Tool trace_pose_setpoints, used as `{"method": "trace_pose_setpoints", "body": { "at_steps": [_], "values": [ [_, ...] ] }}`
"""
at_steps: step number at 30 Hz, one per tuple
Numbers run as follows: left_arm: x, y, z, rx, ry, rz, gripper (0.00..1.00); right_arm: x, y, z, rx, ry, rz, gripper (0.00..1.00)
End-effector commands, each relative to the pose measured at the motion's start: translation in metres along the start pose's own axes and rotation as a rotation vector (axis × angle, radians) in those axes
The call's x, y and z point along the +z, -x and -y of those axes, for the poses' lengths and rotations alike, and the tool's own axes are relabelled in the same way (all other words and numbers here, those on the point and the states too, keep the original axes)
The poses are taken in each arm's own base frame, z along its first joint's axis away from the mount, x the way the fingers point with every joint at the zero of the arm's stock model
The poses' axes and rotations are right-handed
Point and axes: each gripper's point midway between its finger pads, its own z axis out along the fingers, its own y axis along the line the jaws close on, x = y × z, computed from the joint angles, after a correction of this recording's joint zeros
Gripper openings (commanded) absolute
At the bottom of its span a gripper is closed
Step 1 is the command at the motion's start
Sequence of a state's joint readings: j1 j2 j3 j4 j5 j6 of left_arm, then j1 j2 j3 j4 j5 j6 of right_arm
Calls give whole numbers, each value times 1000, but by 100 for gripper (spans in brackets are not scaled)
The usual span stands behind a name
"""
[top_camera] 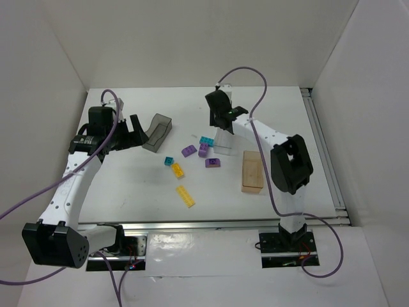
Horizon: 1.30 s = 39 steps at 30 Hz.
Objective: Sort the legos into containers by color
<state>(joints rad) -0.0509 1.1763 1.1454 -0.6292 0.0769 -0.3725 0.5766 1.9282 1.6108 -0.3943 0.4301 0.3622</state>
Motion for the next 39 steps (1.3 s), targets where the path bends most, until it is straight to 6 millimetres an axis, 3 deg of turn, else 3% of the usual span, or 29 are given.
{"method": "trace_pose_setpoints", "body": {
  "at_steps": [1, 6, 8, 11, 14, 16, 17, 20, 21, 24, 25, 28, 31, 32, 34, 39],
  "values": [
    [-5, 4, 2, -11, -2, 18, 100, 21, -17, 19, 23, -87, -74, 35],
    [-8, 2, -1, -12, 16, 14, 100, 28, -20, 32, 82, -129, -87, 36],
    [-10, 5, 0, -12, 13, 22, 100, 30, -24, 38, 83, -141, -97, 41],
    [-9, 6, 4, -1, -9, 15, 100, 33, -32, 43, 83, -178, -119, 79],
    [-9, 6, 4, -1, -9, 15, 100, 29, -31, 41, 87, -180, -114, 93],
    [-9, 6, 4, -1, -9, 15, 100, 13, -18, 32, 78, -183, -63, 93],
    [-9, 7, 0, -10, 13, 22, 100, 6, -16, 18, 64, -165, -41, 87],
    [-7, 3, -6, -36, 42, 40, 100, -10, -13, -15, 28, -81, -13, 64],
    [-6, 5, -5, -35, 40, 49, 100, -12, -12, -25, 30, -54, -4, 43],
    [-5, 3, -7, -60, 51, 44, 100, -8, -30, -53, 25, 54, -40, 27],
    [-3, -1, -8, -61, 54, 35, 100, -2, -45, -61, 24, 90, -87, 21],
    [-1, -2, -9, -62, 57, 26, 100, 7, -58, -68, 25, 106, -124, 21],
    [1, -6, -9, -63, 51, 15, 100, 18, -63, -60, 54, 72, -149, 21],
    [1, -6, -9, -52, 51, 14, 100, 20, -72, -55, 45, 55, -161, 23],
    [1, -7, -7, -52, 41, 11, 100, 27, -73, -42, 72, 30, -167, 37],
    [5, -13, -6, -54, 26, -13, 100, 32, -80, -27, 82, -3, -188, 46]
  ]
}}
